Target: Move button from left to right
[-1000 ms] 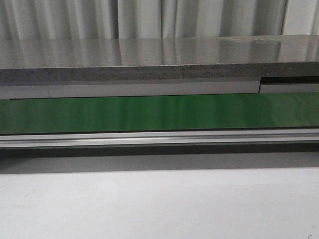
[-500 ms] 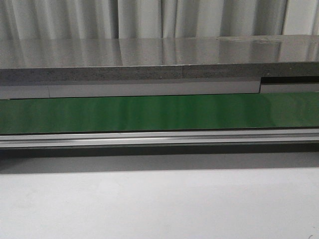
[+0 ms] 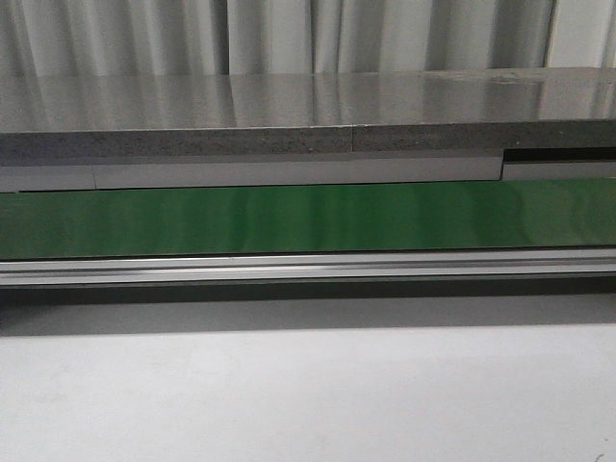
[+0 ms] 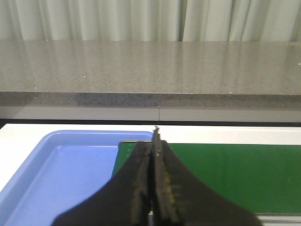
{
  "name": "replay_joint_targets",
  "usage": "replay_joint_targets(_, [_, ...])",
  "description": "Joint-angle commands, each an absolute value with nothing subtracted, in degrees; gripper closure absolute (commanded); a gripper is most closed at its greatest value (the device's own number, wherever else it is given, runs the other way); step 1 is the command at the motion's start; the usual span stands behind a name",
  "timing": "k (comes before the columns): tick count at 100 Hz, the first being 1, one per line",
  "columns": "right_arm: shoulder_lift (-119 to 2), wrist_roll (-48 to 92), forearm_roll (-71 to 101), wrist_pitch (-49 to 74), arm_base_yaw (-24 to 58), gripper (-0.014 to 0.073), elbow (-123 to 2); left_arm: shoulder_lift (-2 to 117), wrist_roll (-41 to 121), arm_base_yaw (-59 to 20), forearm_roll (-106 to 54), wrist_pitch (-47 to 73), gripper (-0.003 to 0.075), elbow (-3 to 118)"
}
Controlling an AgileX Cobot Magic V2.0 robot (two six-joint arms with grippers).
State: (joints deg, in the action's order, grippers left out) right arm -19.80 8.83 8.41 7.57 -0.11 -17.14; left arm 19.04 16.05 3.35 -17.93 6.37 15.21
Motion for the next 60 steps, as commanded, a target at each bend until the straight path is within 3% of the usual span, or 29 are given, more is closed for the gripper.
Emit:
replay_joint_targets(1, [-19.86, 8.93, 8.67, 2.76, -0.03, 0.0660, -18.71, 19.30, 16.13, 2.84, -18.47, 1.98, 0.0741, 16.77])
replay_joint_targets(31, [-18.29, 8.93, 5.56, 1.50, 1.62, 0.0660, -16.04, 19.30, 16.13, 2.84, -18.47, 1.98, 0.0741, 16.77])
replay_joint_targets(60, [-5.84, 8.02, 3.17, 0.53, 5.27, 0.0660, -8.94, 19.30, 16.13, 2.84, -18.47, 1.98, 0.0741, 16.77])
